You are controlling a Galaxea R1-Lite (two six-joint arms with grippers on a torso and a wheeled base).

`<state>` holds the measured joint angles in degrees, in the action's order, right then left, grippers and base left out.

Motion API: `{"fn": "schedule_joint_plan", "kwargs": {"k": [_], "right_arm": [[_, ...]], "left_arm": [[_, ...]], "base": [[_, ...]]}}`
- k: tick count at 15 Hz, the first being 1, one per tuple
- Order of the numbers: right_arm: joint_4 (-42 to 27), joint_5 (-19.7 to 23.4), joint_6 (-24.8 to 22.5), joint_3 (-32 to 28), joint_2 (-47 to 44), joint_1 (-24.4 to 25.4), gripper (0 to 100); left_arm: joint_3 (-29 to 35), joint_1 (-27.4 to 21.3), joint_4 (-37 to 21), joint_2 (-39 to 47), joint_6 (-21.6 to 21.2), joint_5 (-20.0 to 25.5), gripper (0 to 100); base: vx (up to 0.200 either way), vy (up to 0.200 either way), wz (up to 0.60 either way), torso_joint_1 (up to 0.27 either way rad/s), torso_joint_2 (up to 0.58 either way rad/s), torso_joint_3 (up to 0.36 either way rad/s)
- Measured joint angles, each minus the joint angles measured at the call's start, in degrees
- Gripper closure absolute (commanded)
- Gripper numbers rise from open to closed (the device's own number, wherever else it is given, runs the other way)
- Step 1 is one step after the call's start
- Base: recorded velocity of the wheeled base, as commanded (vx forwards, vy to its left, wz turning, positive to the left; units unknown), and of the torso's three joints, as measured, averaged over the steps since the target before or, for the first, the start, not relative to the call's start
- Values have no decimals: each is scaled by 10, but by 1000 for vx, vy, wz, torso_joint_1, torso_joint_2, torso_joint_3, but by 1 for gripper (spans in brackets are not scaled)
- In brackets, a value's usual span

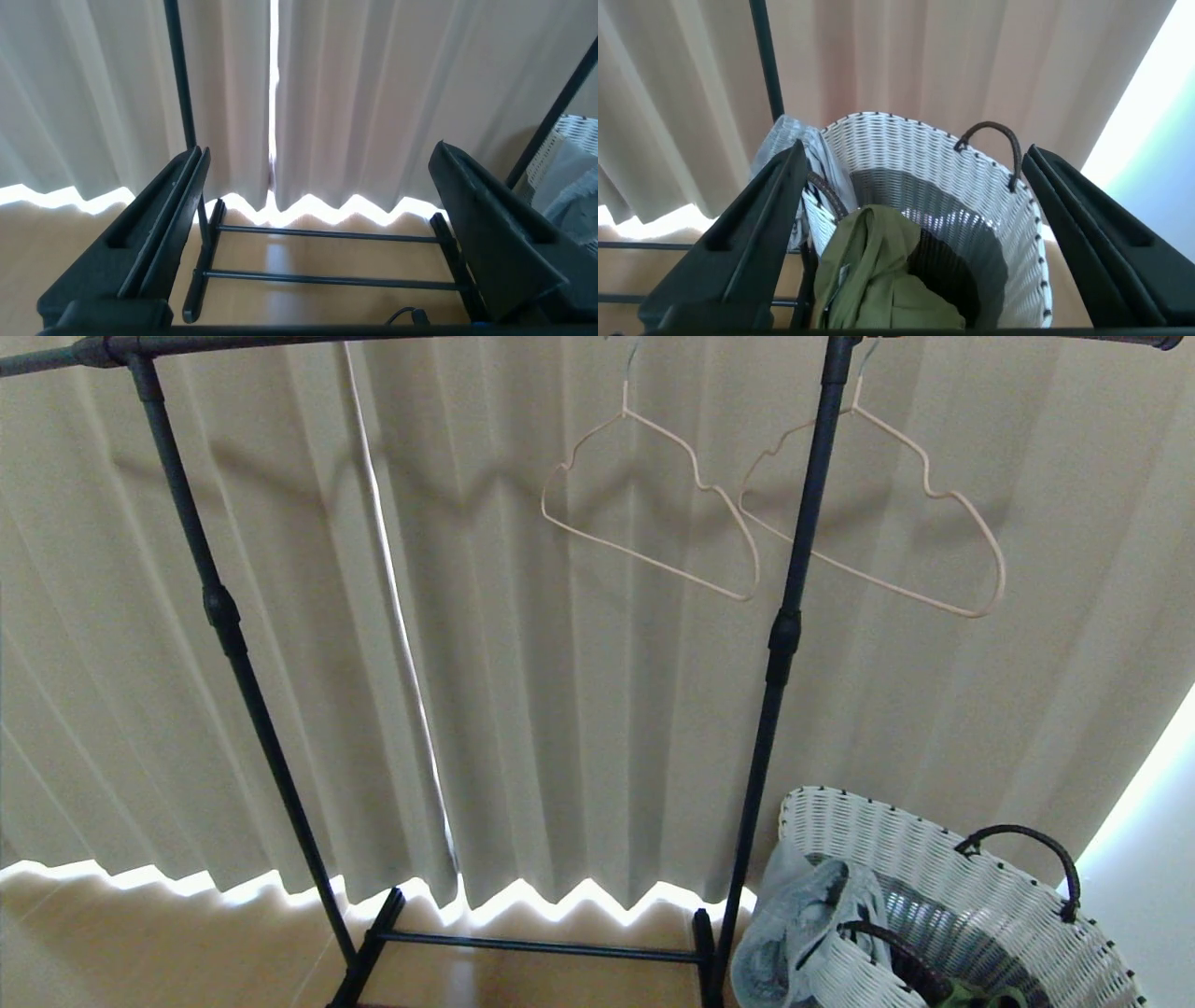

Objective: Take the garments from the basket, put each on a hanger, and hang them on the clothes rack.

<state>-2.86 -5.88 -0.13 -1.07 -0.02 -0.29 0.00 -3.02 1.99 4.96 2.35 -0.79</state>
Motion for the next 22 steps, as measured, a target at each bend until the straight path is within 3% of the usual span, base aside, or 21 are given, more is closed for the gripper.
{"fn": "schedule_joint_plan", "kwargs": {"k": [3,8,12,16,20,22], "right_arm": [[-9,2,-17,-9,0,1,0],[-92,3,-132,-89,-84,41,0],[-101,0,-180,-123,-284,59,0],[-40,-2,-209,-136,-524,54,0],[58,-12,-307,-139,-718,-4,0],[68,-12,-326,-139,-776,-25,0]], "left_arm": [[0,0,0,0,0,0,0],[0,0,0,0,-1,1,0],[0,0,0,0,-1,1,0],[0,0,0,0,-1,1,0],[0,0,0,0,-1,1,0],[0,0,0,0,-1,1,0]], "base": [[0,0,0,0,0,0],[0,0,0,0,0,0],[0,0,0,0,0,0],[0,0,0,0,0,0],[0,0,0,0,0,0],[0,0,0,0,0,0]]}}
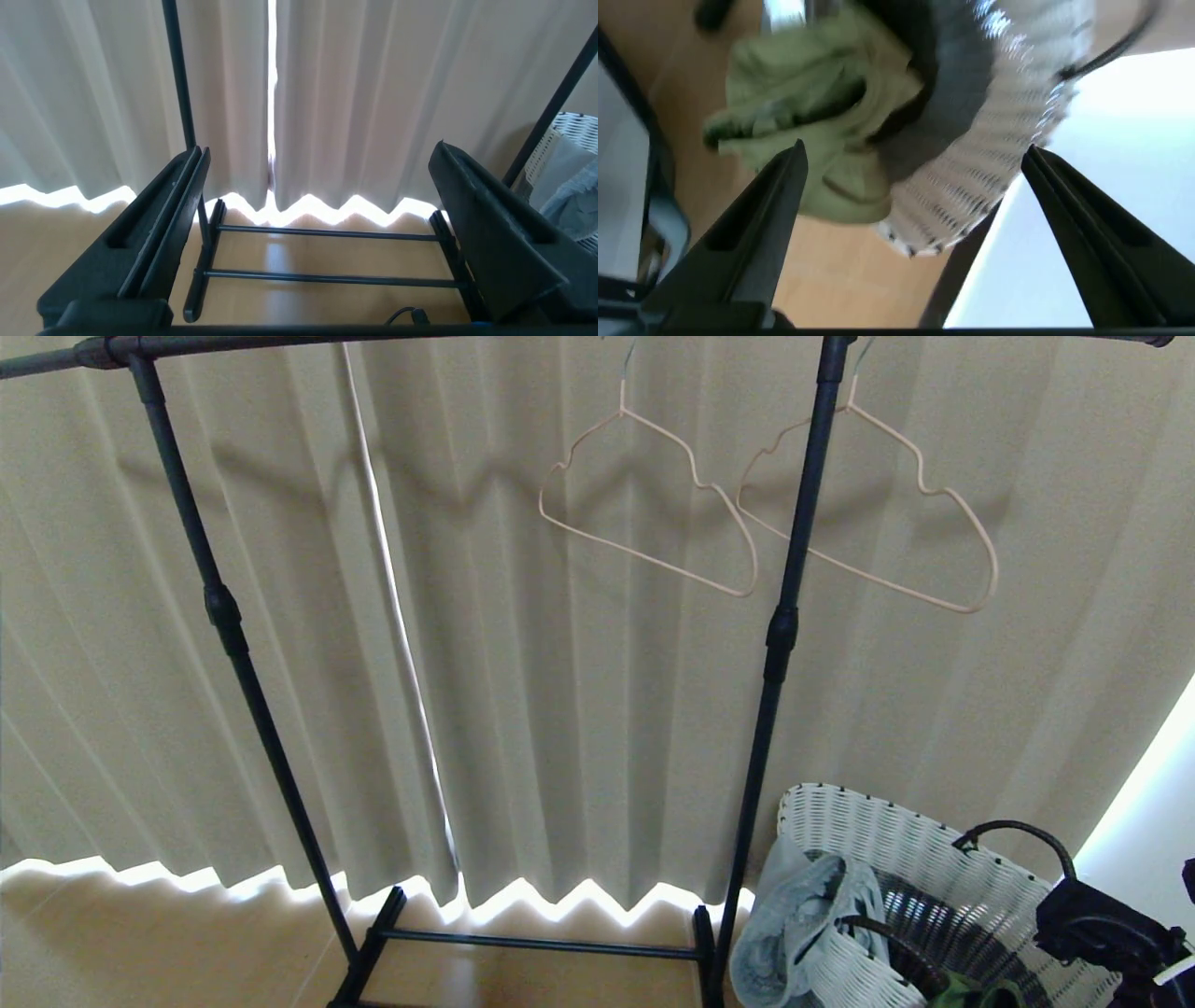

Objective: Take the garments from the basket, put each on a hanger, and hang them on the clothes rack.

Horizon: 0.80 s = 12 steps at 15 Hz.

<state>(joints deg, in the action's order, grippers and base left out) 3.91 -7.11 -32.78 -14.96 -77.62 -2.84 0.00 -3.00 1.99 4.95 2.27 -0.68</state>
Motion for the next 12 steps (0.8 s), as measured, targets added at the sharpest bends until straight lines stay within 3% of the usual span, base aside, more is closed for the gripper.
{"fn": "schedule_joint_plan", "kwargs": {"k": [4,9,12], "right_arm": [[68,5,-2,3,-78,-8,0],[74,5,-2,-2,-112,-8,0],[124,1,-3,-3,-142,-9,0]], "left_arm": [[0,0,0,0,0,0,0],[0,0,0,0,0,0,0],[0,0,0,0,0,0,0]], "base": [[0,0,0,0,0,0],[0,0,0,0,0,0],[0,0,0,0,0,0]]}}
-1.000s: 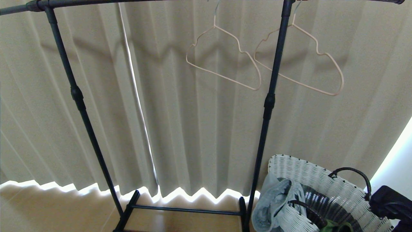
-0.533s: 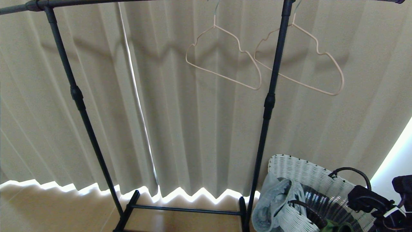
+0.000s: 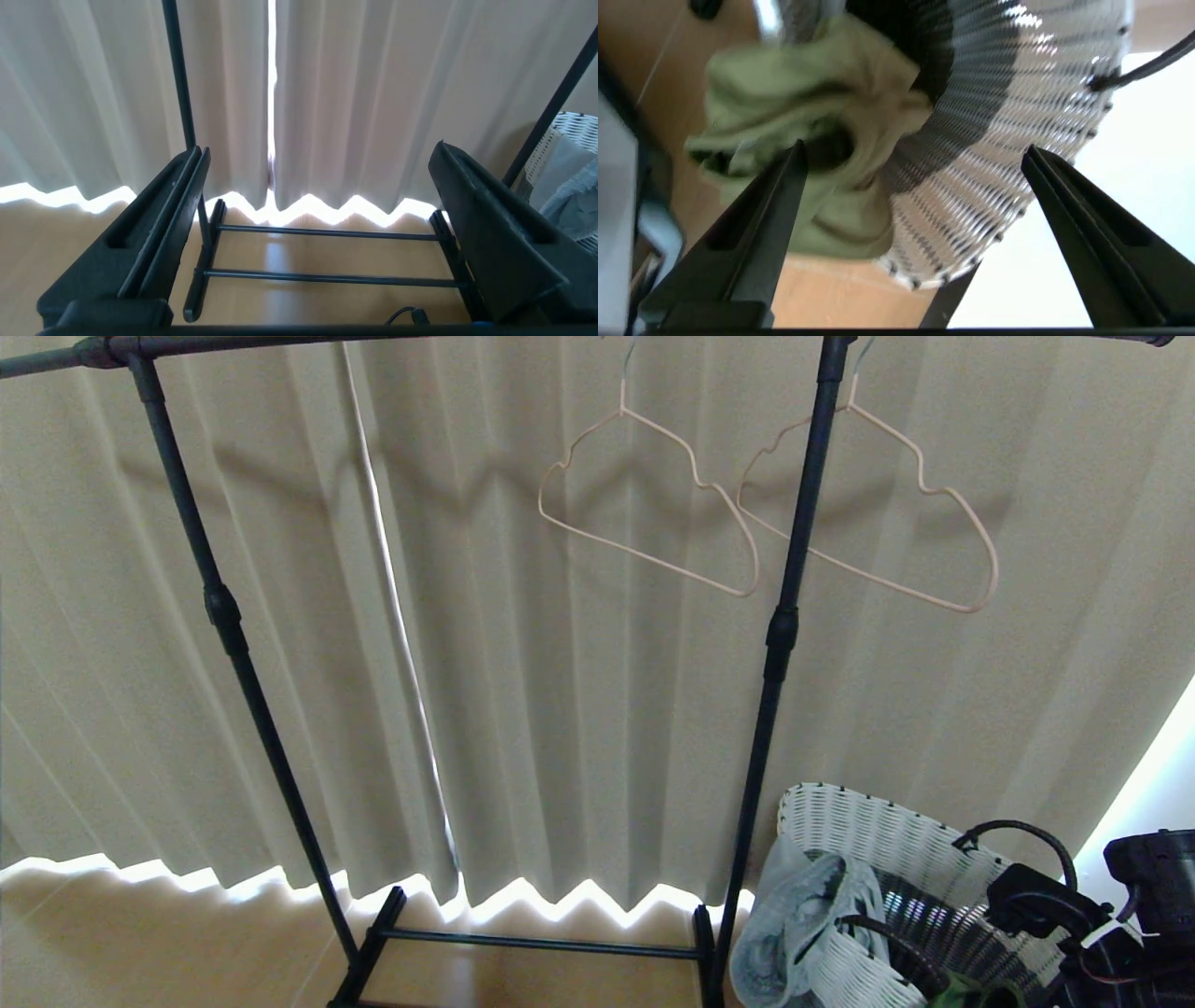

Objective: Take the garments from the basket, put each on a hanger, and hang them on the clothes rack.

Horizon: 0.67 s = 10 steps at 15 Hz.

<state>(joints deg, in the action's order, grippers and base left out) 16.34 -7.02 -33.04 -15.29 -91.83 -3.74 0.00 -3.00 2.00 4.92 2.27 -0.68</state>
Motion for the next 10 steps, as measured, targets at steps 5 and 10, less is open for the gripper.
{"fn": "schedule_joint_plan", "kwargs": {"k": [5,10], "right_arm": [[28,-3,-3,3,-41,-14,0],[44,0,-3,-1,-58,-26,100]], "left_arm": [[0,0,0,0,0,0,0],[0,0,0,0,0,0,0]], "base": [[0,0,0,0,0,0],[0,0,0,0,0,0]]}}
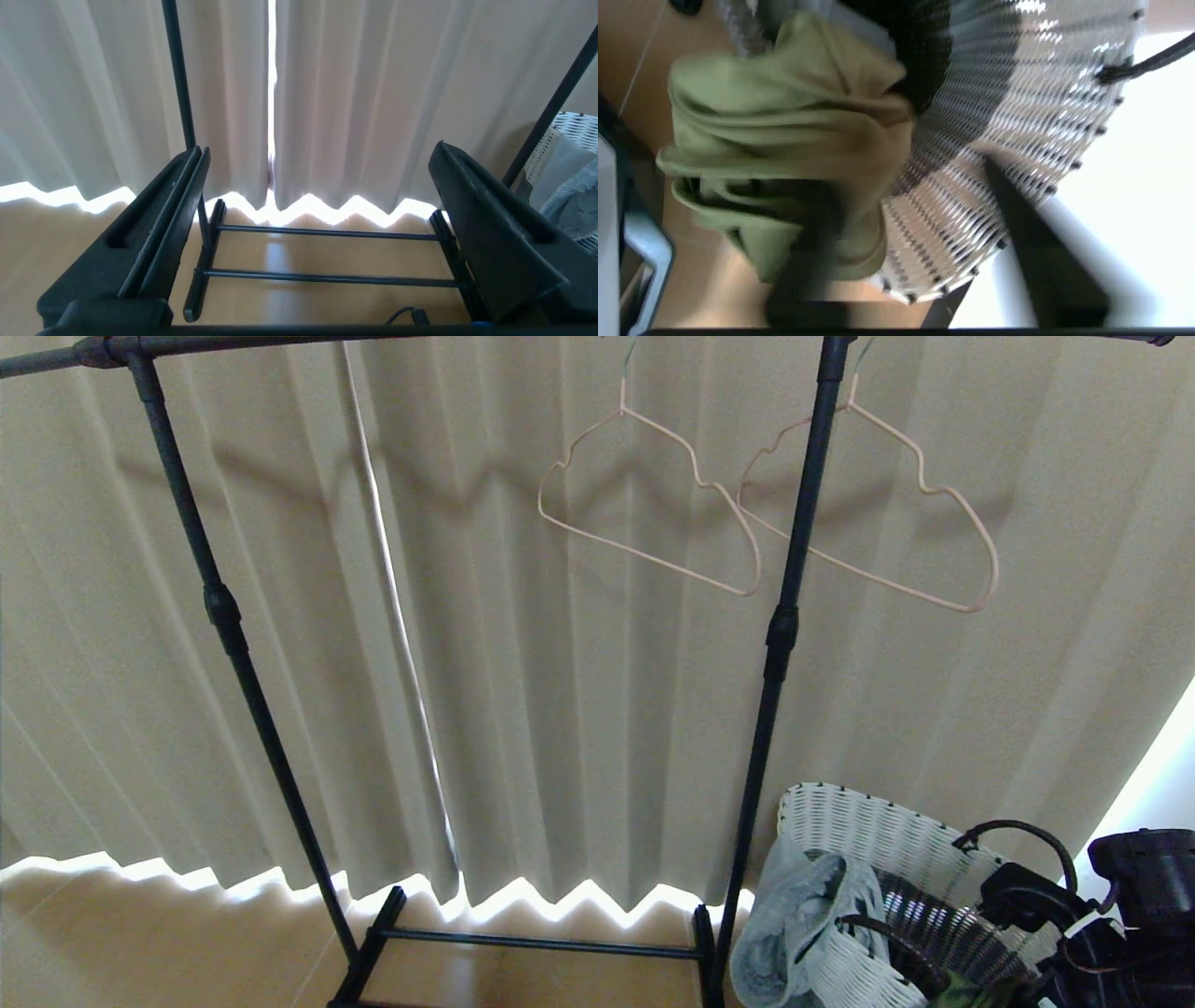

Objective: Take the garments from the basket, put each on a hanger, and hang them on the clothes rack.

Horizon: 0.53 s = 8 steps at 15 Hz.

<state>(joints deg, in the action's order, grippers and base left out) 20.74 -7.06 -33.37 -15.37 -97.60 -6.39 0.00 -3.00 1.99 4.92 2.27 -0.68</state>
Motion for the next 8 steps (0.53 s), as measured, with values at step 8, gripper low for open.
{"fn": "schedule_joint_plan", "kwargs": {"k": [8], "right_arm": [[24,7,6,57,163,-1,100]], "left_arm": [[0,0,0,0,0,0,0]], "base": [[0,0,0,0,0,0]]}}
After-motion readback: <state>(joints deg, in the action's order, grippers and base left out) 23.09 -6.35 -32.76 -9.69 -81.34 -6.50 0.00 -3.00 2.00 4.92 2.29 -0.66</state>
